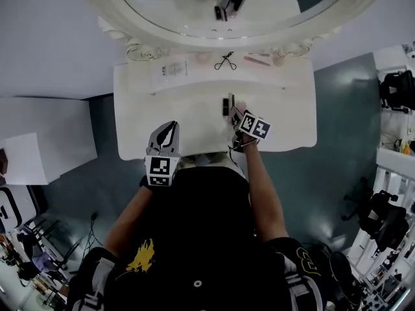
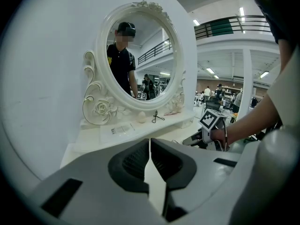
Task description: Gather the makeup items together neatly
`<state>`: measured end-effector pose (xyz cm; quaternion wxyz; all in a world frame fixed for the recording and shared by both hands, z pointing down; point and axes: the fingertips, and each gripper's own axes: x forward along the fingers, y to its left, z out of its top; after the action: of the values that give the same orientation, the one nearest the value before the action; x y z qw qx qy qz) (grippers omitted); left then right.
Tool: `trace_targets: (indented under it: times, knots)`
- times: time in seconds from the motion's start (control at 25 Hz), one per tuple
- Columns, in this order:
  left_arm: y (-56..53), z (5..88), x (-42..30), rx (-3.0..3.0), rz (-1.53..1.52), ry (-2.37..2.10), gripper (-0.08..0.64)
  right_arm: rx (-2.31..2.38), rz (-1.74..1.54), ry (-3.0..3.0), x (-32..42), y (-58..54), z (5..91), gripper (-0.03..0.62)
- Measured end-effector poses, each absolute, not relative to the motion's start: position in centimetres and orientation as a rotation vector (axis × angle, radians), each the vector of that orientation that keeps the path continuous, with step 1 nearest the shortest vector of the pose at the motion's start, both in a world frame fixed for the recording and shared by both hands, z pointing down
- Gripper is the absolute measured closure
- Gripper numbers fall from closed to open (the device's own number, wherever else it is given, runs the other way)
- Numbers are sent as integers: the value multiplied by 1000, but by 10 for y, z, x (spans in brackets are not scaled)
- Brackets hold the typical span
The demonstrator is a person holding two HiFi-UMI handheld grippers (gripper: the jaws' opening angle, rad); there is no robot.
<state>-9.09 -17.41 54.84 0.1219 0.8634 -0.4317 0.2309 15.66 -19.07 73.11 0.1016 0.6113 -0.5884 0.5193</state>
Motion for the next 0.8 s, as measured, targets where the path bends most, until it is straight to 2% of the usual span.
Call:
trace_targets:
  times: [0.28,0.48,0.8]
  knots:
    - [-171,534,-91,2543,627,-1268,537,1720,1273,-1825,154,-169,704,293]
    - [-165,517,-96,2596,575,-1263,537,1738,1026,-1927,144,-145,650,319]
    - [-152,495,-86,2712,424,-1212,537,1912,650,-1929,108,-109,548,421]
